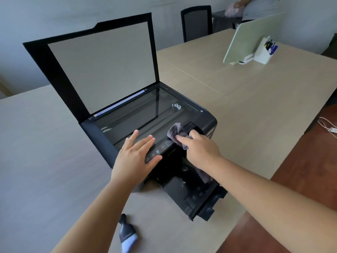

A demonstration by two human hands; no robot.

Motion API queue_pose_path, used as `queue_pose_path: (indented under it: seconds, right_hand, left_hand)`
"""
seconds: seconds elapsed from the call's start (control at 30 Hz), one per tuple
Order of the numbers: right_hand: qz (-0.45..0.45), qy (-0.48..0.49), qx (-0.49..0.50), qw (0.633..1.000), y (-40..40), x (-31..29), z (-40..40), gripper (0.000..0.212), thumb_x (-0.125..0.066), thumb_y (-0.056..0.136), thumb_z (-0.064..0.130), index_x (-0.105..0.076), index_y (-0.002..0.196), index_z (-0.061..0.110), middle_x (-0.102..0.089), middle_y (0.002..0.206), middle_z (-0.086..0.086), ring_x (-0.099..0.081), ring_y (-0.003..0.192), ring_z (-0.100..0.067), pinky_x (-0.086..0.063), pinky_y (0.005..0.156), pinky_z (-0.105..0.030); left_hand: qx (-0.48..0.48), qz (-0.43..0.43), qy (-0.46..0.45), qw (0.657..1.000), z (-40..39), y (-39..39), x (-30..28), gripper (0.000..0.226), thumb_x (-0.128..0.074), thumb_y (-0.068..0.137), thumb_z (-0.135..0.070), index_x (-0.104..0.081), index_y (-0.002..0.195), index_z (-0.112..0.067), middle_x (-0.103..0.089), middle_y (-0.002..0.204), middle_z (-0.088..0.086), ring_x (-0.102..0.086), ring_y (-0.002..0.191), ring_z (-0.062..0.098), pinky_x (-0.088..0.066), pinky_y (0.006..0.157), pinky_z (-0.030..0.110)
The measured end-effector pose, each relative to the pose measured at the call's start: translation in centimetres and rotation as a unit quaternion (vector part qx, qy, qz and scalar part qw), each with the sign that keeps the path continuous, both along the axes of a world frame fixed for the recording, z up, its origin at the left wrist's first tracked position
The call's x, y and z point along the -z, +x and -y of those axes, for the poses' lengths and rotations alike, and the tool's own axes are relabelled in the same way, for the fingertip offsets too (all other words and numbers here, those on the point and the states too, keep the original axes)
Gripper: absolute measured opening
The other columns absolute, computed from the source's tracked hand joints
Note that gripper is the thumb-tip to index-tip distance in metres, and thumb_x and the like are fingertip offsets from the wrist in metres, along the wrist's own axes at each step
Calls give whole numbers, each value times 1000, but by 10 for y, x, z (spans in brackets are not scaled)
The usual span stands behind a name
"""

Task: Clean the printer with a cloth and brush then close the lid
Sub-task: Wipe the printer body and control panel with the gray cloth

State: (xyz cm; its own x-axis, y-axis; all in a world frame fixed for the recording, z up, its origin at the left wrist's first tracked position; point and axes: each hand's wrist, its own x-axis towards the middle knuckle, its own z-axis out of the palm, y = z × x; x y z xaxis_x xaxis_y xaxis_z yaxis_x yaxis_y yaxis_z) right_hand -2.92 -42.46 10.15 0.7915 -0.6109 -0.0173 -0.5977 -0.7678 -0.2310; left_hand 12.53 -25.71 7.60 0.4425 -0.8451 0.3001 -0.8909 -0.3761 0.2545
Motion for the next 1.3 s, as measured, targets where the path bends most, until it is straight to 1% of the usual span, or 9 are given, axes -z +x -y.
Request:
queue_pose_path:
  seconds: [0.2,0.37,0.43,0.53,0.67,0.83,1.0,1.13,1.3]
  right_hand:
    - [-2,-6,58,998,-9,-7,51,62,-41,87,5,-47,134,45,-45,107,-1,-50,95,-24,-39,64,-31]
    - [-28,10,-55,998,-19,5,18,53,-39,86,6,-53,126,38,-43,105,2,-48,92,-23,-39,65,-31]
    - [31,26,-16,999,-29,8,38,53,-40,86,3,-60,122,36,-47,104,3,-49,83,-22,-40,62,-28]
    - [186,104,30,977,-22,-1,59,59,-42,85,0,-60,122,42,-51,96,9,-53,78,-16,-41,65,-25]
    - [214,162,7,963,-7,-8,61,52,-43,89,4,-60,121,41,-52,92,8,-51,74,-7,-36,66,-19]
    - [240,214,13,947,-7,-10,69,46,-47,90,7,-62,121,37,-60,98,5,-53,70,-4,-37,62,-7]
    - [201,182,-22,962,1,-32,96,48,-47,90,9,-58,126,38,-61,86,8,-48,56,-6,-34,54,-12]
    - [190,163,-37,967,8,-42,97,51,-53,88,11,-49,133,34,-58,94,16,-55,76,-15,-37,74,-21]
    - [189,155,-41,969,17,-31,99,32,-57,87,14,-62,116,27,-68,108,-3,-60,90,-21,-42,77,-22]
  left_hand:
    - [-19,-16,20,999,-1,-2,-4,75,-36,82,-73,-52,138,-27,-49,144,-16,-19,148,21,-26,116,45]
    - [-17,-5,52,998,1,-1,-3,80,-44,78,-76,-48,141,-27,-43,147,-17,-18,148,21,-25,117,48]
    - [1,29,47,998,1,-2,-2,69,-47,82,-65,-51,139,-26,-47,145,-14,-24,146,24,-30,114,53]
    - [-13,43,57,997,2,-2,-4,74,-44,82,-65,-43,145,-27,-41,150,-13,-20,147,22,-17,118,47]
    - [-70,31,66,995,-1,-8,-7,89,-46,76,-72,-31,151,-26,-27,156,-14,-11,149,18,-8,119,43]
    - [-90,90,42,991,-11,-38,-8,89,-59,74,-66,-35,148,-25,-30,157,-9,-18,148,20,-20,117,53]
    - [-68,153,176,970,-38,-76,21,127,-75,44,-72,-28,152,-26,-19,161,6,-20,147,30,-18,115,58]
    - [-149,115,248,950,-39,-95,37,146,-79,26,-73,-20,153,-32,-9,163,10,-13,148,35,-5,115,59]
    - [-216,85,237,943,-23,-106,40,142,-84,34,-62,-11,153,-38,-2,163,10,-3,148,39,10,115,59]
